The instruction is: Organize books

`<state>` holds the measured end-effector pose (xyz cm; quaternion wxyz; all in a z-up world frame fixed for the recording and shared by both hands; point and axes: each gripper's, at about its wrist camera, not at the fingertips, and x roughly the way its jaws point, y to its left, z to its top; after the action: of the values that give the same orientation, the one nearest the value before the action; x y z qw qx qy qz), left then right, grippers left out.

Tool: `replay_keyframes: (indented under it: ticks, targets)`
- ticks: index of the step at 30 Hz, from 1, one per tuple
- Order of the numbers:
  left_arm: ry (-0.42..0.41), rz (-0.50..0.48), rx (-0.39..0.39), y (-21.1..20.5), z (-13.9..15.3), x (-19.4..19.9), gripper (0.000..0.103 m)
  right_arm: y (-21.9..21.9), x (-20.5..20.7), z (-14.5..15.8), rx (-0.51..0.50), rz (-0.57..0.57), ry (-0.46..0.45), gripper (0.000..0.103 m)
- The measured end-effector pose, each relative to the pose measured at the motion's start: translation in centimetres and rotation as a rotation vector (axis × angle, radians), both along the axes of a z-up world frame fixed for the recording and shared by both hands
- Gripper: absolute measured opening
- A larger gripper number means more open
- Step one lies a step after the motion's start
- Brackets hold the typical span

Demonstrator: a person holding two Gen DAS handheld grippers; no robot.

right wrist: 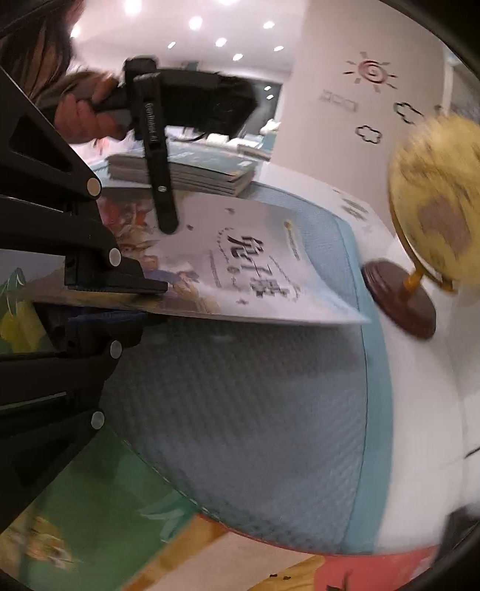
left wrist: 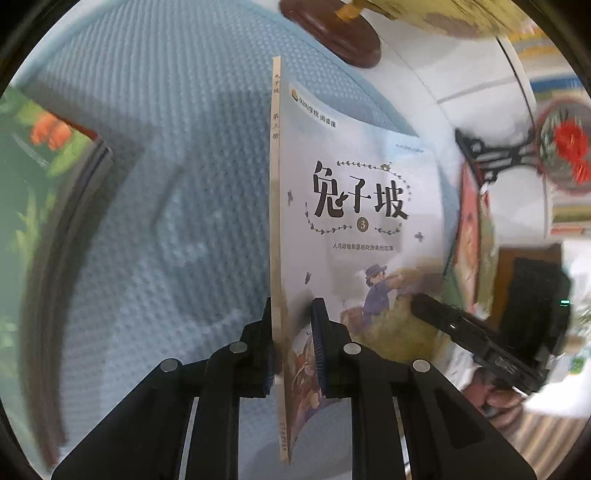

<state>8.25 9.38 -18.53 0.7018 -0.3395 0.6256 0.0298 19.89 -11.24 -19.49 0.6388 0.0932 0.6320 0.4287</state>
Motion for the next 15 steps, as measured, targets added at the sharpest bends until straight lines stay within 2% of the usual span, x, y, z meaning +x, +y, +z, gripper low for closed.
replay_keyframes:
  ticks: [3, 7, 11, 15]
  targets:
    - [-0.001, -0.03, 0.038, 0.2, 0.5, -0.7, 0.015, 0.8, -2.0, 1.1, -0.03, 0.027, -0.033, 0.007]
    - [-0.004, -0.072, 0.024, 1.1, 1.3, -1.3, 0.015, 1.6, -4.3, 2.7, -0.045, 0.027, -0.075, 0.007]
    - [-0.036, -0.14, 0.042, 1.5, 3.3, -1.6, 0.015, 1.6, -5.4, 4.3, -0.032, -0.033, -0.075, 0.007]
    - [-0.08, -0.194, 0.027, 2.2, 5.3, -2.1, 0.015, 1.6, -6.6, 6.5, -0.028, -0.093, -0.087, 0.007]
